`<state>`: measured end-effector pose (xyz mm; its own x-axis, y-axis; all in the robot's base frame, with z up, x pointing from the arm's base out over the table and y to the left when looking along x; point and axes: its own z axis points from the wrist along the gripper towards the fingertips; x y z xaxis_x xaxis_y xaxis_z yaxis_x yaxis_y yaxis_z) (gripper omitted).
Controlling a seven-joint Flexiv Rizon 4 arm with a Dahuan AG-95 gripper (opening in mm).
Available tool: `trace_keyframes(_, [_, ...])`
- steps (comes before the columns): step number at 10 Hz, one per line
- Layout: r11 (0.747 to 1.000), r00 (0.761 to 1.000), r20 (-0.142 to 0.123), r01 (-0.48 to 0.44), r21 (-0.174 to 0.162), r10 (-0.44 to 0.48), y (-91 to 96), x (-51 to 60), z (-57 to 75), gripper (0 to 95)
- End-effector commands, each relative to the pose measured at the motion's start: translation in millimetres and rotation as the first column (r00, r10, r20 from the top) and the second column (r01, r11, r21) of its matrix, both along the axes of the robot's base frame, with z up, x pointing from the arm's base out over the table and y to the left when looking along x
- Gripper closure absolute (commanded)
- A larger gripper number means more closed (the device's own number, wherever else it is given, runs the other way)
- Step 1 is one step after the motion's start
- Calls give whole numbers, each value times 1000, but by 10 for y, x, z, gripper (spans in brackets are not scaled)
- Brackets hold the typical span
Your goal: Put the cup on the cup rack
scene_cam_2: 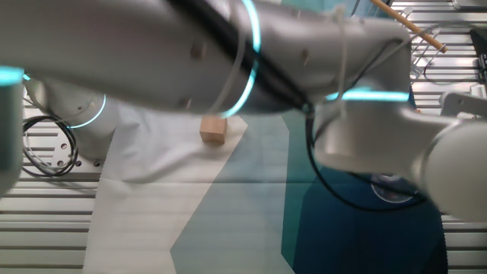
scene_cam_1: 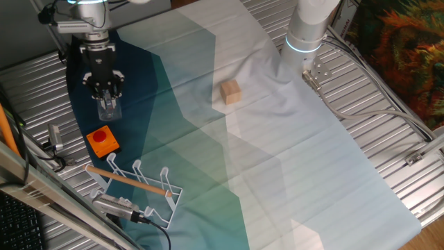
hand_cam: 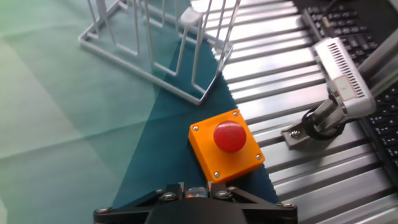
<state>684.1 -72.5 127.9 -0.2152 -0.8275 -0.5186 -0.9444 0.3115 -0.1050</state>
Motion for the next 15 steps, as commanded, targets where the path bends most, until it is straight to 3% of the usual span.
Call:
trace_keyframes(1, [1000,1000,7,11,12,-11,2,2,-1,950])
trace_keyframes(3, [1000,1000,7,12,6,-12,2,2,-1,950])
trace_keyframes(9, [999,1000,24,18,32,-19,2,2,-2,950])
trace_keyframes(12, [1000,999,41,8,19,-9,2,2,-2,950])
trace_keyframes(13, [1000,999,44,9,18,-10,2,2,-2,760])
trace_keyframes(15, [1000,999,54,6,15,-7,2,2,-2,760])
